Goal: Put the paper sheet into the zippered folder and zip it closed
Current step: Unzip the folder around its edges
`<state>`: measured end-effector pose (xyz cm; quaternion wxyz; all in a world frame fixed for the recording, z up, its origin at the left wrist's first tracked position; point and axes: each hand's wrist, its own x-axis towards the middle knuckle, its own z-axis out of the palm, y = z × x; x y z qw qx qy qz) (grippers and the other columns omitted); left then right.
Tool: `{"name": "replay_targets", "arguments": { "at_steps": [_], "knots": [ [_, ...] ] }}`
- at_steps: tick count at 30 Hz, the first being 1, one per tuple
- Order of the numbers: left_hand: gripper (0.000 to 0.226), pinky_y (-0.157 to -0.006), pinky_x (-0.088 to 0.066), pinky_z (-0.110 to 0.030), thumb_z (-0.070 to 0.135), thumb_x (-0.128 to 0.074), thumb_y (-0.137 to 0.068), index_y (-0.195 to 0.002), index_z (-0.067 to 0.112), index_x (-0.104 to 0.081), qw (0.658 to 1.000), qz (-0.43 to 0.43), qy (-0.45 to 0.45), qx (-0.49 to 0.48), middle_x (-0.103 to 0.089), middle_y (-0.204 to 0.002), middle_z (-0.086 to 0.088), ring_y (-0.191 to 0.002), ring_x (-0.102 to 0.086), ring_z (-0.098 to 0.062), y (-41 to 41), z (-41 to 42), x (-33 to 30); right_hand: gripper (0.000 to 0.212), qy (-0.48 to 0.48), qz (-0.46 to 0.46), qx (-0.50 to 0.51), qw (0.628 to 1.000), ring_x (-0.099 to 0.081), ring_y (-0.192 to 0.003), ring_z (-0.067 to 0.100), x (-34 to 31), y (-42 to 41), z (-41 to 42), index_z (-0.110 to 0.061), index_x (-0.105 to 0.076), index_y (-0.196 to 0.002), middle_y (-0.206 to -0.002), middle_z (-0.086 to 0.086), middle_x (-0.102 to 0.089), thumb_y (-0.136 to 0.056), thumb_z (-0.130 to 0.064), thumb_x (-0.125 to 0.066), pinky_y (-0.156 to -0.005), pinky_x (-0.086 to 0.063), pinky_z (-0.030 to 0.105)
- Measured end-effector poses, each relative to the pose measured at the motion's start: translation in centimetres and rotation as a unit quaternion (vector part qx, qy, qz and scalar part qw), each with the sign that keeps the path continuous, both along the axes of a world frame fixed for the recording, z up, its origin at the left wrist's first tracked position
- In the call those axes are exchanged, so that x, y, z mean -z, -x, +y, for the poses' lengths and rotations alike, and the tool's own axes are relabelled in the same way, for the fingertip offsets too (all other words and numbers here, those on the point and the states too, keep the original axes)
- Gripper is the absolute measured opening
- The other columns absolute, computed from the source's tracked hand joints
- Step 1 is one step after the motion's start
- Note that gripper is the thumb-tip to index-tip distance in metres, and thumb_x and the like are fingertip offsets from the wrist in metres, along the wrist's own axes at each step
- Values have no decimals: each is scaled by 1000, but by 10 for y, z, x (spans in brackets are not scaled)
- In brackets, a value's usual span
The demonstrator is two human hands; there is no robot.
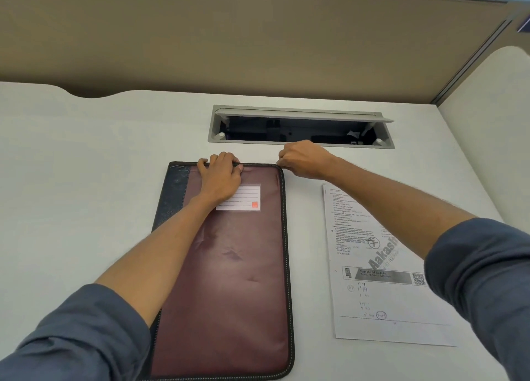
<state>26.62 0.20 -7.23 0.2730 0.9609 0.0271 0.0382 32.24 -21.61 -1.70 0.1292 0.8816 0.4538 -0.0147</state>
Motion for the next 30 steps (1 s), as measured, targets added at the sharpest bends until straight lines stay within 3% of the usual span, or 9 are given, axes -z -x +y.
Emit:
{"name": "replay_targets", "arguments": {
  "at_steps": [6, 10, 15, 23, 30],
  "knots": [
    [20, -107, -15, -46, 24, -46, -95, -105, 15, -60, 1000, -5, -5, -11, -60, -115, -1, -115, -48, -22, 0, -2, 2, 25, -122, 35, 104, 986, -64, -87, 27, 20, 29, -17, -10, -74, -106, -95, 8, -73, -98, -17, -51, -68, -47, 33],
    [19, -105, -16, -44, 23, -47, -94, -104, 14, -60, 1000, -6, 0, -18, -60, -113, -2, -113, -47, -22, 1, -3, 2, 26, -150, 40, 149, 976, -63, -85, 28, 28, 50, -23, -8, -74, -104, -93, 9, -73, -99, -18, -50, -72, -54, 40],
    [18, -106, -16, -43, 21, -47, -93, -103, 13, -60, 1000, 2, 1, -17, -61, -111, -3, -113, -47, -22, 3, -7, -2, 24, -150, 31, 195, 969, -59, -76, 29, 33, 67, -19, -5, -72, -92, -80, 10, -69, -95, -9, -49, -65, -52, 40],
    [28, -108, -11, -52, 22, -35, -93, -100, 13, -61, 997, 46, -52, 24, -59, -113, -5, -114, -46, -27, -1, -15, -20, 27, -245, 50, 242, 938, -62, -84, 23, 31, 76, -13, -11, -73, -104, -94, 6, -70, -98, -25, -50, -72, -55, 40],
    [33, -110, -10, -52, 38, -38, -99, -119, 21, -59, 990, 95, -44, 89, -53, -126, -4, -126, -41, -27, -3, -57, -20, 27, -279, 67, 293, 912, -64, -89, 23, 30, 77, -11, -18, -72, -111, -101, 2, -72, -98, -30, -52, -74, -53, 36]
  ]
}}
